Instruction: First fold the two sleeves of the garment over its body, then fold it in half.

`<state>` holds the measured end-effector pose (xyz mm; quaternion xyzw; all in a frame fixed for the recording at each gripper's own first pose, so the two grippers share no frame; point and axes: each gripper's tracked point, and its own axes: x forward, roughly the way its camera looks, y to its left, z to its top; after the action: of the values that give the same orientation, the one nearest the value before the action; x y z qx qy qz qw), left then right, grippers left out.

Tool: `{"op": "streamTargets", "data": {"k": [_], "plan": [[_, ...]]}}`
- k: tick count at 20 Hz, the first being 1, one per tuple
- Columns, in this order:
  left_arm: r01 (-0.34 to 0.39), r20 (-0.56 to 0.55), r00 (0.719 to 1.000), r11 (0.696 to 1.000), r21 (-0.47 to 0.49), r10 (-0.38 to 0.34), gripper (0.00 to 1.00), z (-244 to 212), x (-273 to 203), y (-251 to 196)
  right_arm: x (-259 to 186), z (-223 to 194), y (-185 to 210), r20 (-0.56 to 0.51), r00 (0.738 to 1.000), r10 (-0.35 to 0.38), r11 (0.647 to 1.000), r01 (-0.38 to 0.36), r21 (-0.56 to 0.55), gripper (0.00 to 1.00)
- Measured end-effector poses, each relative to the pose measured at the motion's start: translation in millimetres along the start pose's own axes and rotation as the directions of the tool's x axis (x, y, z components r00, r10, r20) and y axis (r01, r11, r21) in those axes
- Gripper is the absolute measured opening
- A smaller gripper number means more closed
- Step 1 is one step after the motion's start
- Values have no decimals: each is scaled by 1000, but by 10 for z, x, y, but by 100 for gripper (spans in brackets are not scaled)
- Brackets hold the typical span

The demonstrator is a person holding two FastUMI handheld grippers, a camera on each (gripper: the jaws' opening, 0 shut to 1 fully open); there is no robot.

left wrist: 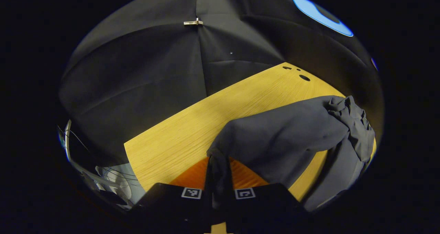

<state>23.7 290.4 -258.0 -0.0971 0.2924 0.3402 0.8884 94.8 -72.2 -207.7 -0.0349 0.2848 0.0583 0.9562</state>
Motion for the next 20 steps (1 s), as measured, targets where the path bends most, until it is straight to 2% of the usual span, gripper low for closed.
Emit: {"op": "streamTargets", "data": {"k": [1, 3, 6, 9, 10, 11, 14, 18, 19, 20], "plan": [[-9, 2, 1000, 1000, 20, 9, 12, 15, -14, -15, -6, -23, -33, -1, 1000, -5, 1000, 5, 0, 99], [8, -12, 1000, 1000, 27, -8, 6, 24, -53, -90, -18, -24, -105, 5, 1000, -11, 1000, 11, 1, 99], [39, 28, 999, 999, 5, -39, 5, 230, -192, -147, -37, -4, -226, 20, 999, -26, 1000, 26, 6, 99], [61, 73, 995, 998, 22, -63, 6, 563, -365, -242, -52, -32, -331, 25, 999, -38, 999, 38, 19, 99], [71, 86, 994, 997, 22, -73, 2, 693, -420, -309, -50, -49, -374, 23, 999, -43, 999, 42, 24, 99], [90, 100, 991, 996, 22, -92, 5, 822, -474, -421, -34, -88, -407, 18, 999, -46, 998, 46, 32, 99], [172, 154, 972, 984, 33, -175, 5, 1256, -644, -828, -61, -156, -507, 8, 998, -60, 997, 59, 48, 99], [291, 224, 921, 945, 148, -319, 5, 1840, -938, -1742, -181, -225, -679, 11, 995, -101, 991, 99, 85, 99], [302, 235, 911, 937, 176, -338, 2, 1909, -976, -1944, -215, -245, -715, 7, 994, -110, 989, 109, 102, 99], [308, 245, 902, 927, 211, -356, 5, 1960, -1003, -2167, -231, -260, -753, 9, 993, -121, 986, 119, 117, 99]]}}
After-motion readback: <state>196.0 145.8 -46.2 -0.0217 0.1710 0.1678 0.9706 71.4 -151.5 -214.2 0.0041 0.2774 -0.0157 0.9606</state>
